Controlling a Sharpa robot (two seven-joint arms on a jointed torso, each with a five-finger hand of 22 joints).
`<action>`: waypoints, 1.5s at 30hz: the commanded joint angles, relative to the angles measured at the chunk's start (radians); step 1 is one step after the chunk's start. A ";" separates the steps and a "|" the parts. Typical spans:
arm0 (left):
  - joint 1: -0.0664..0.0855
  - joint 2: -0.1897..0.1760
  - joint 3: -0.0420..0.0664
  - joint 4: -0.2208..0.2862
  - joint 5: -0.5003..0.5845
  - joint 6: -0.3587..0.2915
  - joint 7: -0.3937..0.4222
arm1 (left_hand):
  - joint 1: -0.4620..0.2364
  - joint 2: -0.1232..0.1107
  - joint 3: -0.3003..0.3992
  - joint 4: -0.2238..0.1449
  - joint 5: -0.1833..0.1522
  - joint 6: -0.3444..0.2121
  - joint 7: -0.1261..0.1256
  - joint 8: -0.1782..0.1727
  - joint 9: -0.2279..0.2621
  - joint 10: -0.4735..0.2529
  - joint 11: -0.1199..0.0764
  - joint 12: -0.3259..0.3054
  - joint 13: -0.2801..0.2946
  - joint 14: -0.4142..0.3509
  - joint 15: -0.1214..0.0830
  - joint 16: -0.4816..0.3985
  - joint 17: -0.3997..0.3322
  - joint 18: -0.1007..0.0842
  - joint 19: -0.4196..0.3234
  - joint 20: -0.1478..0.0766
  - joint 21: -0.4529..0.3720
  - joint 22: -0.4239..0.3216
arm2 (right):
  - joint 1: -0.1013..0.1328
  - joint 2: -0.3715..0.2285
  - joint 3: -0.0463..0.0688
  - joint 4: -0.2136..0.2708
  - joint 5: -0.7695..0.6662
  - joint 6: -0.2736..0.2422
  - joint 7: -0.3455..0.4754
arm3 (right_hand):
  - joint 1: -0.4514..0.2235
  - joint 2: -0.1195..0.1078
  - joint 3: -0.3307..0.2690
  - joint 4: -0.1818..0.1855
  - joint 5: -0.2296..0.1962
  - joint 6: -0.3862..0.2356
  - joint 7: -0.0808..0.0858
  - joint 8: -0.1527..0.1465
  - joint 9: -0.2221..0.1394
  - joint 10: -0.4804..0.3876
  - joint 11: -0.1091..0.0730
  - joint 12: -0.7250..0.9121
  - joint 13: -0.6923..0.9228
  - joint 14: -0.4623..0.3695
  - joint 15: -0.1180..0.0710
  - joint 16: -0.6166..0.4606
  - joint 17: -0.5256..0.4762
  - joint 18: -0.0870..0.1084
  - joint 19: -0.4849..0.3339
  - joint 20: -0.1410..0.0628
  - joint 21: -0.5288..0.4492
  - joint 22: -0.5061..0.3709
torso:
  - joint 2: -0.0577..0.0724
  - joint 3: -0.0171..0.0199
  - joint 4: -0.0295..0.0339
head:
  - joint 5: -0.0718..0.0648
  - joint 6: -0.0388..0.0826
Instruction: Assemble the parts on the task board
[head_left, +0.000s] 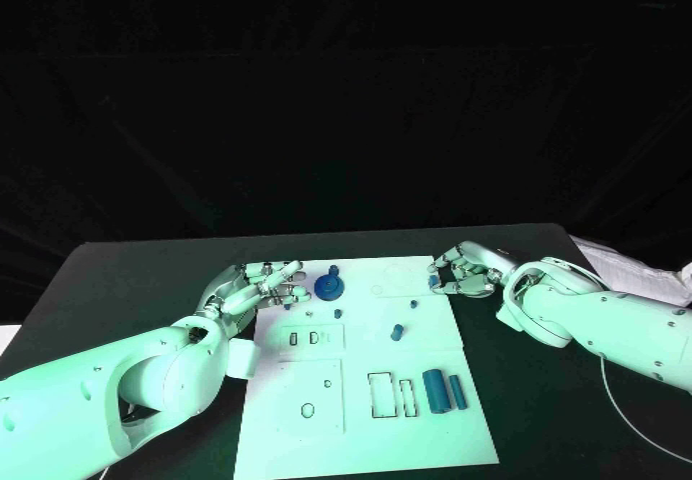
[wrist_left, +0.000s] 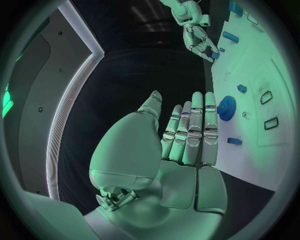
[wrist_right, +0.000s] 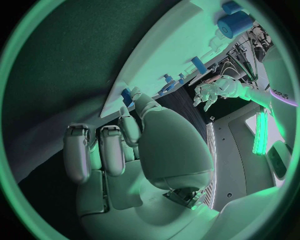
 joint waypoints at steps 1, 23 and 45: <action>0.000 0.002 0.001 0.001 -0.002 0.020 0.000 | 0.004 0.009 0.000 -0.007 -0.003 -0.004 0.005 -0.006 0.000 -0.008 0.001 -0.005 0.001 -0.005 0.001 -0.007 0.002 0.011 0.006 -0.002 -0.005 -0.002 | -0.001 0.003 0.000 -0.005 0.001 0.020 0.011 | 0.000 0.015 0.005 -0.004 -0.005 0.015 -0.002 0.009 0.002 0.007 -0.001 0.006 0.001 0.074 -0.002 0.006 0.112 -0.017 0.003 -0.001 0.005 0.073 | 0.000 0.0000 -0.0001 | -0.002 0.000; 0.000 0.000 0.001 -0.001 -0.003 0.020 0.002 | 0.008 0.015 0.002 -0.010 -0.003 -0.005 0.006 -0.006 0.000 -0.009 0.001 -0.005 0.000 -0.005 0.002 -0.009 0.004 0.011 0.007 -0.002 -0.007 -0.002 | -0.005 0.017 0.000 -0.012 -0.002 0.040 0.000 | 0.000 0.021 0.021 -0.020 -0.007 0.073 -0.020 0.027 0.007 0.013 -0.016 0.010 0.006 0.075 -0.014 0.008 0.118 -0.019 0.007 -0.011 0.008 0.079 | 0.000 0.0003 0.0000 | -0.002 -0.010; 0.000 -0.001 0.001 -0.001 -0.003 0.027 -0.005 | 0.009 0.016 0.002 -0.012 -0.003 -0.005 0.006 -0.006 0.000 -0.010 0.001 -0.004 0.000 -0.005 0.002 -0.010 0.005 0.011 0.007 -0.002 -0.007 -0.002 | -0.005 0.026 0.000 -0.013 -0.007 0.035 -0.016 | -0.037 -0.010 -0.002 -0.017 0.020 0.037 -0.009 -0.002 -0.005 -0.011 -0.009 -0.037 -0.033 0.073 -0.010 0.002 0.110 -0.017 0.000 -0.011 0.003 0.070 | 0.000 0.0010 -0.0005 | -0.004 -0.020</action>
